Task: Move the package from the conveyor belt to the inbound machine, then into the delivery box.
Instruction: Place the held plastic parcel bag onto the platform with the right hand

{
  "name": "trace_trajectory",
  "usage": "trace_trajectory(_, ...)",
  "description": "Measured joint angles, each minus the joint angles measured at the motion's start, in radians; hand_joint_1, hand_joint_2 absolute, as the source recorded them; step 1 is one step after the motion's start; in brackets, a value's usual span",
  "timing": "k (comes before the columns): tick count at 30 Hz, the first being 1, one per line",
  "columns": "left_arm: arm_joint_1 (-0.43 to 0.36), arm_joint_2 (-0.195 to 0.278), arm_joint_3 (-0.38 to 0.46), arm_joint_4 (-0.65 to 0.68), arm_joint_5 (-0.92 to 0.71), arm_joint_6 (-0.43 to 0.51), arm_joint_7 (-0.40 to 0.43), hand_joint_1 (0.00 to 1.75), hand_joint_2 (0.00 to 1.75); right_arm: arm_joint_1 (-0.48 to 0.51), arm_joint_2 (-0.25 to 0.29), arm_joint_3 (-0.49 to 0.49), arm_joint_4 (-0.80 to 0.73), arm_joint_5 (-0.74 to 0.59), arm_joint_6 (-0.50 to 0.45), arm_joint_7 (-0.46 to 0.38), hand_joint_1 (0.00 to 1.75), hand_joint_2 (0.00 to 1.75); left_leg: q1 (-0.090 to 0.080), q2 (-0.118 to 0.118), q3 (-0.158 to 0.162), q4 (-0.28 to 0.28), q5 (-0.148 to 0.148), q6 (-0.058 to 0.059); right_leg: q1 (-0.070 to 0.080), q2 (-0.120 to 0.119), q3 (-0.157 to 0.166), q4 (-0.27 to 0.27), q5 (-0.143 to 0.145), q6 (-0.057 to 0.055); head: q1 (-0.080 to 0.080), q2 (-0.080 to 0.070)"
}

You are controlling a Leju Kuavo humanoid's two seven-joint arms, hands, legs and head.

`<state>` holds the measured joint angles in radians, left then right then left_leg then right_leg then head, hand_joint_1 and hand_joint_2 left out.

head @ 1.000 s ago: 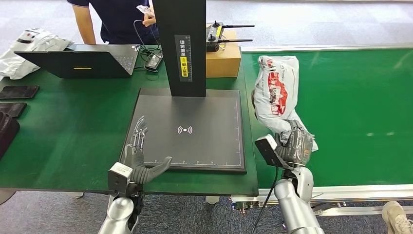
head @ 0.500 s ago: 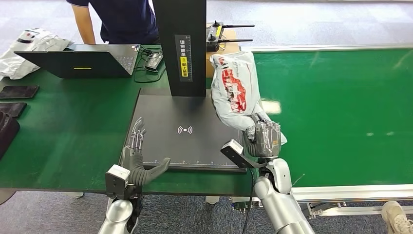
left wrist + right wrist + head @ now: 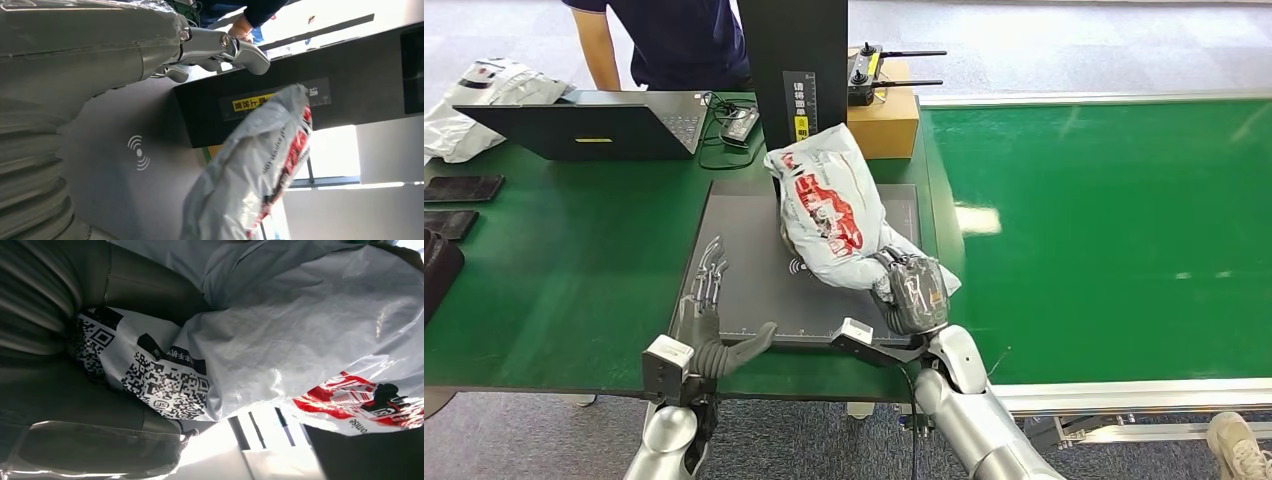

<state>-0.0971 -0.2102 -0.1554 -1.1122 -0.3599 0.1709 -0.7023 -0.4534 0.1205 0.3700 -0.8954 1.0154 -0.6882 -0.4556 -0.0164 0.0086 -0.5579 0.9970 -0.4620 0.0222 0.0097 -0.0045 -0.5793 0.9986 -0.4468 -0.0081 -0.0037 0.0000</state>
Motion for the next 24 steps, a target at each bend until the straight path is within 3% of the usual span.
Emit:
trace_trajectory(2,-0.004,0.003,-0.007,0.000,0.008,0.002,0.000,0.00,1.75,-0.009,0.005,0.023,0.022,0.008,0.000,-0.007,1.48,1.75,0.000,0.000,0.000,0.000,0.000,0.000,0.000,0.000,0.000,0.000,0.000,0.000,0.000,0.000)
trace_trajectory(8,-0.015,0.008,-0.017,0.001,0.011,0.002,0.000,0.00,1.75,-0.031,0.017,0.069,0.079,0.039,0.005,0.014,0.80,1.75,0.000,0.000,0.000,0.000,0.000,0.000,0.000,0.000,0.000,0.000,0.000,0.000,0.000,0.000)
trace_trajectory(10,-0.016,0.009,-0.019,0.001,0.011,0.000,0.000,0.00,1.75,-0.039,0.019,0.077,0.095,0.044,0.007,0.020,0.34,1.75,0.000,0.000,0.000,0.000,0.000,0.000,0.000,0.000,0.000,0.000,0.000,0.000,0.000,0.000)
trace_trajectory(12,-0.019,0.010,-0.022,0.003,0.014,-0.001,0.000,0.00,1.75,-0.047,0.019,0.081,0.115,0.053,0.006,0.028,0.01,1.75,0.000,0.000,0.000,0.000,0.000,0.000,0.000,0.000,0.000,0.000,0.000,0.000,0.000,0.000)
trace_trajectory(19,-0.032,0.012,-0.041,0.016,0.028,0.005,0.000,0.00,1.75,-0.074,0.020,0.087,0.196,0.099,0.000,0.114,0.00,1.75,0.000,0.000,0.000,0.000,0.000,0.000,0.000,0.000,0.000,0.000,0.000,0.000,0.000,0.000)
trace_trajectory(24,-0.035,0.012,-0.041,0.023,0.023,0.004,0.000,0.00,1.75,-0.079,0.020,0.060,0.221,-0.005,-0.002,0.073,0.00,1.75,0.000,0.000,0.000,0.000,0.000,0.000,0.000,0.000,0.000,0.000,0.000,0.000,0.000,0.000)
